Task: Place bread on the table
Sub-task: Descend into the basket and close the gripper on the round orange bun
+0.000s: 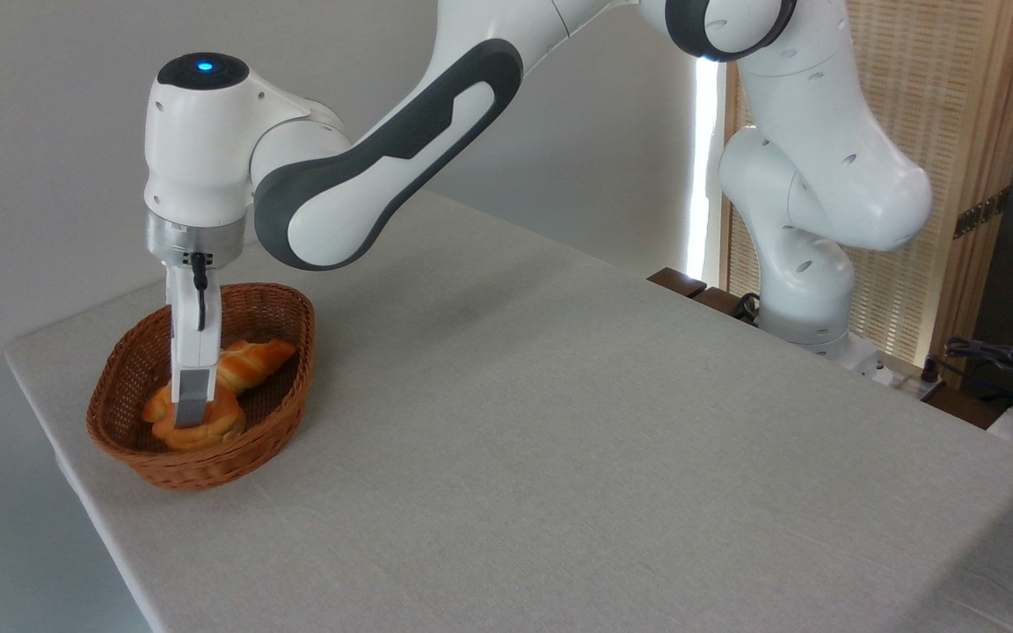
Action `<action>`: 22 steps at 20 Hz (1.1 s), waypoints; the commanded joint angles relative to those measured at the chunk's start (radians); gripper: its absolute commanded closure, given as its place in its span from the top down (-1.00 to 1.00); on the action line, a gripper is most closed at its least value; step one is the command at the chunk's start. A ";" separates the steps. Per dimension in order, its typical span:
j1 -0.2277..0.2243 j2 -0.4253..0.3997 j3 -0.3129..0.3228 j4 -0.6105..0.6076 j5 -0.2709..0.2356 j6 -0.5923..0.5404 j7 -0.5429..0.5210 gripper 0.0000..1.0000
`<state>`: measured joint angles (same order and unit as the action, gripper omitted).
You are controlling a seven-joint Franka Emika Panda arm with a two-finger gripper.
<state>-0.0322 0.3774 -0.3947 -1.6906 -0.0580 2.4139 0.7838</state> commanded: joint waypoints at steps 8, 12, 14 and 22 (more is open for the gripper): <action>0.006 -0.014 0.011 -0.060 0.164 0.008 0.005 0.60; 0.005 -0.018 0.010 -0.060 0.164 0.007 0.003 0.19; 0.005 -0.023 0.010 -0.058 0.165 0.007 0.009 -0.10; 0.002 -0.051 0.001 -0.049 0.204 0.007 0.020 -1.00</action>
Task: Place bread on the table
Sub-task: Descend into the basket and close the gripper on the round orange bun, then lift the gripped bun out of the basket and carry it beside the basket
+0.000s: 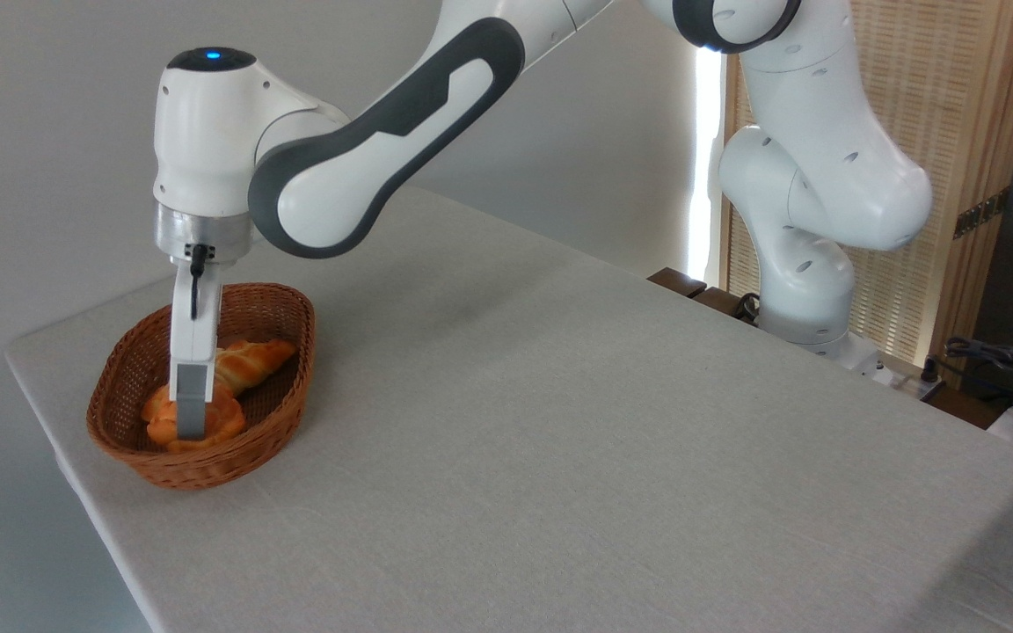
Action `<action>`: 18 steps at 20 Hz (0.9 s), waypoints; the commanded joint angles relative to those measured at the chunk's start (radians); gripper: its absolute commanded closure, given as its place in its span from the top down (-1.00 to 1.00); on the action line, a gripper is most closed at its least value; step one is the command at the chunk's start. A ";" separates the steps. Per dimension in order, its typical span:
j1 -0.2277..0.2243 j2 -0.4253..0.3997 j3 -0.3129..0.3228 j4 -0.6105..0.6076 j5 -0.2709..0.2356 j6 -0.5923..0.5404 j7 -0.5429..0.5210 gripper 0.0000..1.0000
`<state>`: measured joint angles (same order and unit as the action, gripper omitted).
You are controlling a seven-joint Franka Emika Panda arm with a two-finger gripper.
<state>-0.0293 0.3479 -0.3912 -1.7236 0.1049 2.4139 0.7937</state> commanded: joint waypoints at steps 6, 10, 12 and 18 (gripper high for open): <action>-0.004 -0.020 -0.003 -0.016 0.045 0.005 0.012 -1.00; -0.004 -0.041 -0.005 -0.008 0.045 0.001 0.009 -1.00; -0.003 -0.088 -0.005 -0.007 0.044 -0.033 0.007 -1.00; 0.002 -0.219 0.049 0.059 0.041 -0.477 0.141 -1.00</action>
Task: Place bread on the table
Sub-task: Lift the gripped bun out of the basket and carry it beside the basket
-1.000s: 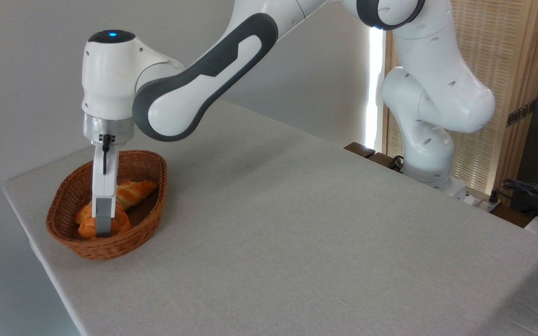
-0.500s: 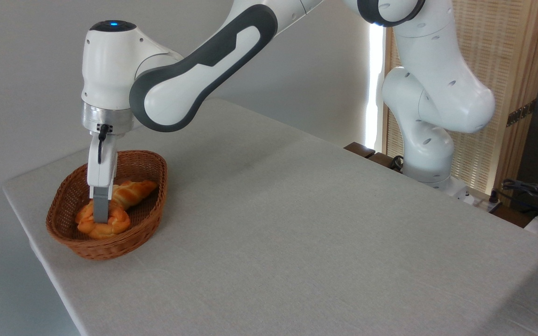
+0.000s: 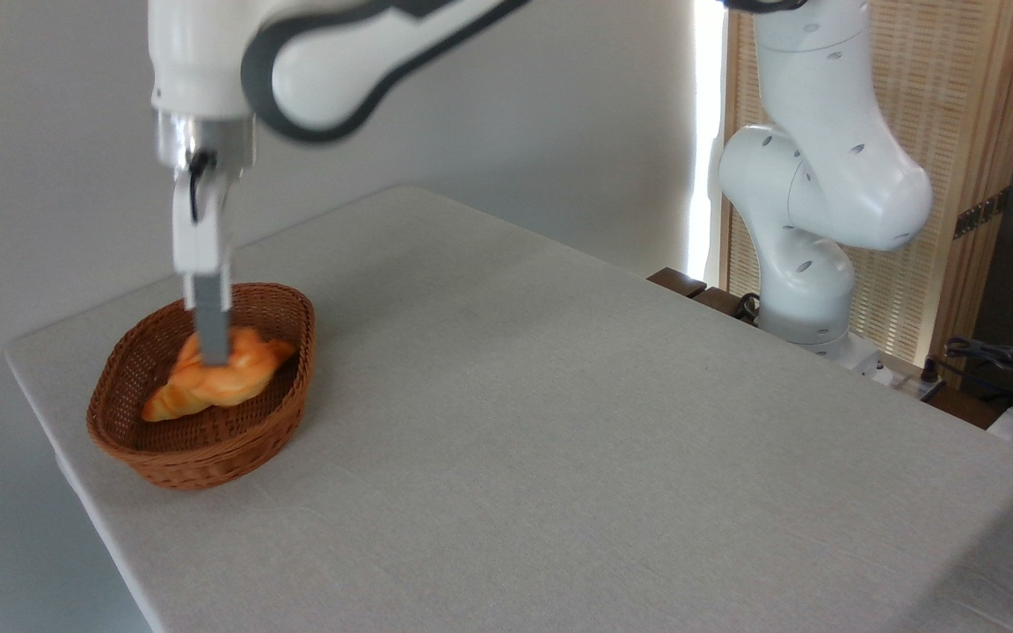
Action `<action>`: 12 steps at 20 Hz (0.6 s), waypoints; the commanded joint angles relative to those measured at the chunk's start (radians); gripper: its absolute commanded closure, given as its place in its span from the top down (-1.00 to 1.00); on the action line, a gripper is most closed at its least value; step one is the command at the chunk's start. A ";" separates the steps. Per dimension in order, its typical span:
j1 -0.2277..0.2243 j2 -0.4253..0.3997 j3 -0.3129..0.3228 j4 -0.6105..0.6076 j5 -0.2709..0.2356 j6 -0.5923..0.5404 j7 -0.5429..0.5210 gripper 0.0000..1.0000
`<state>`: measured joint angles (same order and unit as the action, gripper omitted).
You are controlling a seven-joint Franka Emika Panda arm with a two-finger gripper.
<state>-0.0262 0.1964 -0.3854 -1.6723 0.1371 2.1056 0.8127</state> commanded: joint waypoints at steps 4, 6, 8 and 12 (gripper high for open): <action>-0.008 -0.135 0.149 -0.019 0.012 -0.253 0.368 -0.58; -0.009 -0.147 0.175 -0.061 0.028 -0.253 0.445 -0.35; -0.011 -0.152 0.178 -0.131 0.080 -0.234 0.464 0.14; -0.030 -0.150 0.180 -0.271 0.148 -0.100 0.465 0.79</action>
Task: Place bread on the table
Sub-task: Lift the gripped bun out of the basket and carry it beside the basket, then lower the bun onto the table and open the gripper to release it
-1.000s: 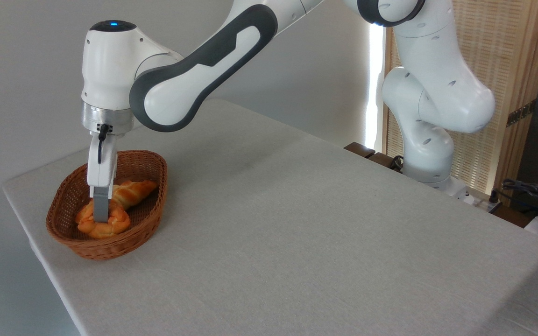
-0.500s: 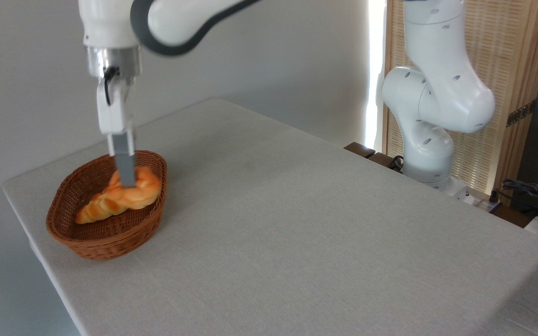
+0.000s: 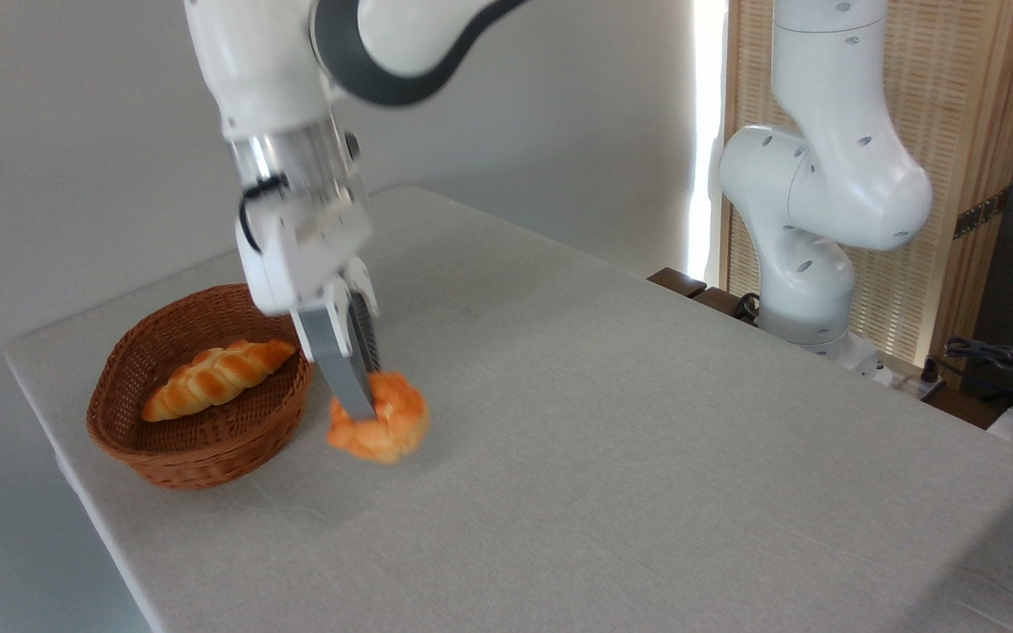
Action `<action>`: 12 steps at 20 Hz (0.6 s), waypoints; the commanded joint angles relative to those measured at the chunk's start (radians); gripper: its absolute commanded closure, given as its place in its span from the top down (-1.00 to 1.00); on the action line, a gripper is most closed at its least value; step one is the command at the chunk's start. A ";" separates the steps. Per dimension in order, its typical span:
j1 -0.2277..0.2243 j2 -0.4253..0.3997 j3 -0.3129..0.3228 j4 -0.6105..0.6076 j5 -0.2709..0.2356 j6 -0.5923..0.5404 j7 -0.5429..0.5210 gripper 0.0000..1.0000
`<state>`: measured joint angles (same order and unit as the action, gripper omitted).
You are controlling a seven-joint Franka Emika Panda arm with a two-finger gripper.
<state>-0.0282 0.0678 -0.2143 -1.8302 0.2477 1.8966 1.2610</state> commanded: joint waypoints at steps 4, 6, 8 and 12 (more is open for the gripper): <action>-0.039 -0.014 0.009 -0.166 0.038 0.188 0.014 1.00; -0.038 -0.025 0.009 -0.164 0.036 0.174 0.006 1.00; -0.036 -0.037 0.009 -0.162 0.033 0.157 0.001 1.00; -0.036 -0.040 0.009 -0.161 0.028 0.148 -0.002 1.00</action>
<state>-0.0587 0.0458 -0.2138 -1.9849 0.2689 2.0638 1.2614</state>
